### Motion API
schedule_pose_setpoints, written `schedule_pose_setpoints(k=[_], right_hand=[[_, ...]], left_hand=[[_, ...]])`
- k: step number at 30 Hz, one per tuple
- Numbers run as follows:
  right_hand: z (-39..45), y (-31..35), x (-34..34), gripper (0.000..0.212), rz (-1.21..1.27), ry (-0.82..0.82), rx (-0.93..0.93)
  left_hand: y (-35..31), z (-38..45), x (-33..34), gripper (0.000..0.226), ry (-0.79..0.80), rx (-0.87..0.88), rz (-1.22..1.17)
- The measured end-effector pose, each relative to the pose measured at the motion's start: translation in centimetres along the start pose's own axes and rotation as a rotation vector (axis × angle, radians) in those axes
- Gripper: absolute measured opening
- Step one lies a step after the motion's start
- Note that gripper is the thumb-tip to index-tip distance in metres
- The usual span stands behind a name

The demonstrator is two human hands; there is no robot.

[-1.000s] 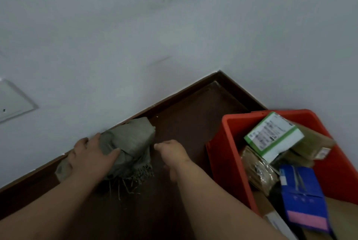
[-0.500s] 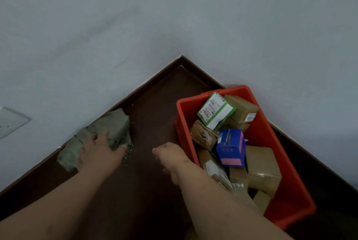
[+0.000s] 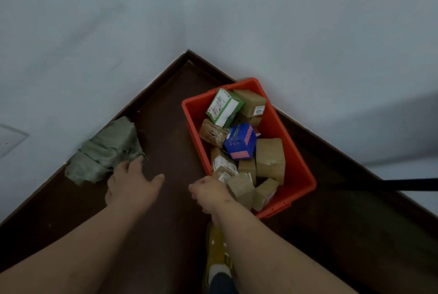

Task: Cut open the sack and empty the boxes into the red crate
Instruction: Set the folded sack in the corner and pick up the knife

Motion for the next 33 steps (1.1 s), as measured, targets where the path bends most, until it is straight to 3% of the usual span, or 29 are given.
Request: schedule_pose_setpoints(k=[6,17,26,31,33], right_hand=[[-5.1,-7.6,1.1,0.034,-0.053,0.002,0.036],[-12.9,-13.9,-2.3,0.035,-0.087,-0.05,-0.022],[-7.6,-25.8,-2.5,0.033,-0.182,-0.059,0.023],[-0.5,-33.2,-1.8,0.01,-0.19,-0.08,0.066],[3.0,-35.8,-2.0,0.015,-0.19,-0.111,0.081]], left_hand=[[1.5,-6.2,2.5,0.076,0.084,0.061,0.107],[0.7,-15.9,4.2,0.076,0.142,0.114,0.089],[5.0,-18.2,16.7,0.073,0.253,0.027,0.031],[8.2,-16.5,26.1,0.071,0.306,0.013,0.048],[8.8,-15.1,29.6,0.071,0.315,0.042,0.086]])
Point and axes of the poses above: each hand's wrist, its own z-axis towards the middle knuckle, its own x-axis out of the palm, y = z × x, the point moved 10 cm from there along z, towards the middle knuckle, and after that the axes turned 4 degrees about z, right-handed, at the moved point
